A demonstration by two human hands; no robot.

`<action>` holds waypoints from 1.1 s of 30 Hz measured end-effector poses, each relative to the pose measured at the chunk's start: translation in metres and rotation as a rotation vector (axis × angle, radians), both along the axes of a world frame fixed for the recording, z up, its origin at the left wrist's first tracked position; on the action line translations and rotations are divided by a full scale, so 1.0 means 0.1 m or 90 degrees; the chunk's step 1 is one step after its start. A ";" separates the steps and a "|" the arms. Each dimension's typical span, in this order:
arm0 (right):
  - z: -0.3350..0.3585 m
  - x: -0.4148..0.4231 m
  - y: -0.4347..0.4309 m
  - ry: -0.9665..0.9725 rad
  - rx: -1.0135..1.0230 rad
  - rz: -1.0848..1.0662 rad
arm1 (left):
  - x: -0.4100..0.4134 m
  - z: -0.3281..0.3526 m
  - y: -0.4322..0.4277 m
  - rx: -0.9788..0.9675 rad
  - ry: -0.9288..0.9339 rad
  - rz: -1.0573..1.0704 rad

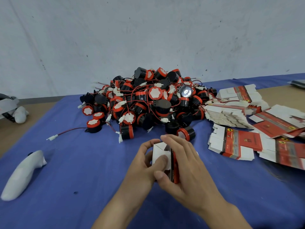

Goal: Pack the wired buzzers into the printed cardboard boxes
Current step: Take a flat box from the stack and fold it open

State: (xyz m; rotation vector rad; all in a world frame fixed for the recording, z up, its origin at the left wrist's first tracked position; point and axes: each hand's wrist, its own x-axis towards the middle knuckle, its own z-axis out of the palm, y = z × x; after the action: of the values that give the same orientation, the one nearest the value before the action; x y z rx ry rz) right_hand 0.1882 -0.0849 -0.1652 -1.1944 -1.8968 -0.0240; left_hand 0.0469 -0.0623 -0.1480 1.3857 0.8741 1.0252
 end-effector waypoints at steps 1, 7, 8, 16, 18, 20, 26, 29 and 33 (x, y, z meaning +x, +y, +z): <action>0.00 0.00 0.00 -0.006 0.005 -0.003 | 0.00 0.00 0.00 -0.006 0.002 -0.002; -0.03 0.00 0.00 -0.028 0.027 -0.010 | -0.03 0.01 0.00 -0.033 0.002 -0.020; -0.03 0.00 0.00 -0.028 0.027 -0.009 | -0.03 0.01 0.00 -0.036 0.002 -0.024; -0.03 0.01 0.01 -0.017 0.015 -0.005 | -0.08 0.05 -0.01 -0.068 -0.007 -0.062; -0.02 0.02 0.00 0.005 -0.002 -0.002 | -0.10 0.06 -0.02 -0.076 -0.015 -0.067; 0.01 0.03 -0.01 0.019 -0.010 0.011 | -0.11 0.07 -0.01 -0.099 -0.044 -0.065; 0.03 0.06 -0.01 0.048 -0.024 0.016 | -0.06 0.12 -0.03 -0.196 -0.140 -0.032; 0.05 0.08 -0.03 0.088 -0.037 0.030 | -0.05 0.12 -0.02 -0.221 -0.172 -0.032; 0.04 0.10 -0.04 0.151 -0.084 0.053 | -0.05 0.09 -0.01 -0.229 -0.198 -0.066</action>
State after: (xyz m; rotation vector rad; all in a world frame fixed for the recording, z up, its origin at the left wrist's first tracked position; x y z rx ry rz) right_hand 0.1985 -0.0888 -0.1609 -1.1501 -1.7578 0.2795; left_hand 0.0415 -0.0631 -0.1391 0.9299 0.7061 0.9198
